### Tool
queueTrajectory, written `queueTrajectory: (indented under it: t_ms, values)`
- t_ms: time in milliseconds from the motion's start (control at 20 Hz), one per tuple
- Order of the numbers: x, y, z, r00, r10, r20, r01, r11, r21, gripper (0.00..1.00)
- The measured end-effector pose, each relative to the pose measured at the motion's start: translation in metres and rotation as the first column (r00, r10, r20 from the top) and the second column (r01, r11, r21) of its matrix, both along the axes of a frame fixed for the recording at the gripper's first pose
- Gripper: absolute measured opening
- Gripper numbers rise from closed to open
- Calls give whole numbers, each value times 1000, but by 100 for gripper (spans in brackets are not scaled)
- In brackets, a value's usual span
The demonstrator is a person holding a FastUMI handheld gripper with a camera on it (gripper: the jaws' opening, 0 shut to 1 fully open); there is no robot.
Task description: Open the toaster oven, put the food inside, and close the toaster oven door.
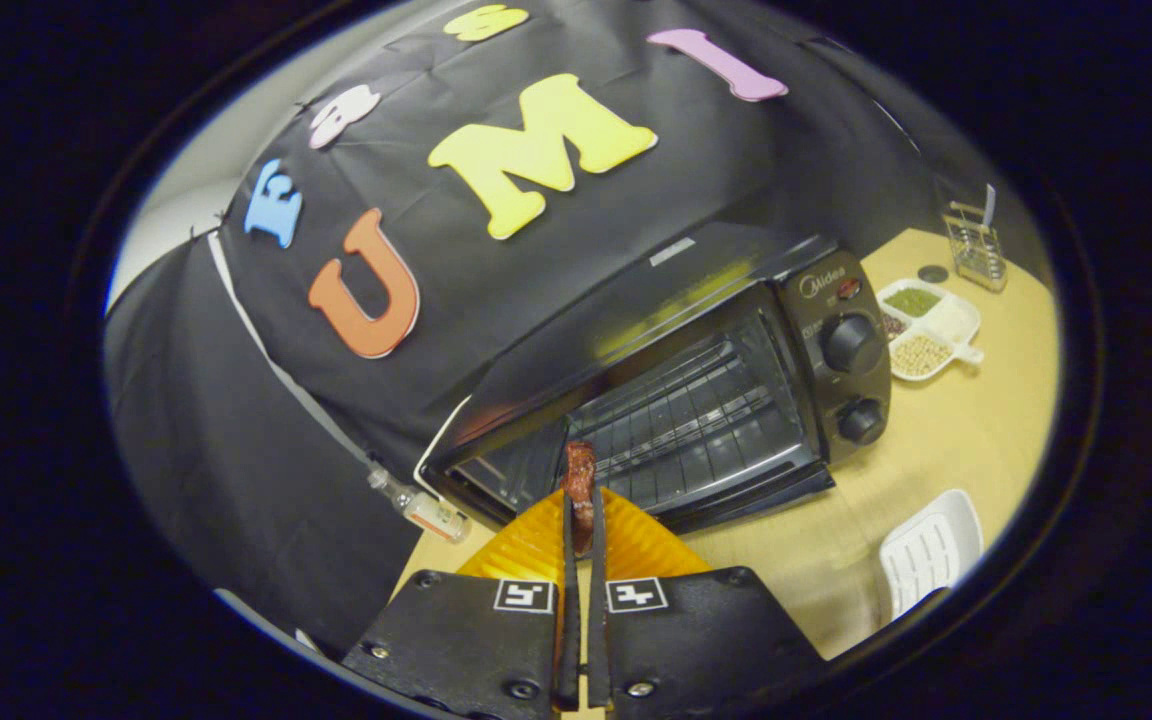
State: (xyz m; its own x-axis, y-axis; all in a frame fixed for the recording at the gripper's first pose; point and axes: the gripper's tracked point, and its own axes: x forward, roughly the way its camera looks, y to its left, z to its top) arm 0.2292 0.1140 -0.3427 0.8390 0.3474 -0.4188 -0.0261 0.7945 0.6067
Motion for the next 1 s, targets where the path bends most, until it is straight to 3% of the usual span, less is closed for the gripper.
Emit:
queueTrajectory:
  t_ms: [200, 400, 600, 750, 1000]
  values:
    - [43, -4, -19, 997, -72, 12, 71, 993, 95, 6]
    - [65, -10, -31, 991, -118, 62, 112, 990, 86, 8]
    - [66, -28, -41, 986, -160, 55, 164, 984, -72, 17]
    - [58, -39, -34, 982, -170, 88, 185, 961, -205, 29]
    - [24, -41, 8, 970, -128, 209, 207, 884, -419, 41]
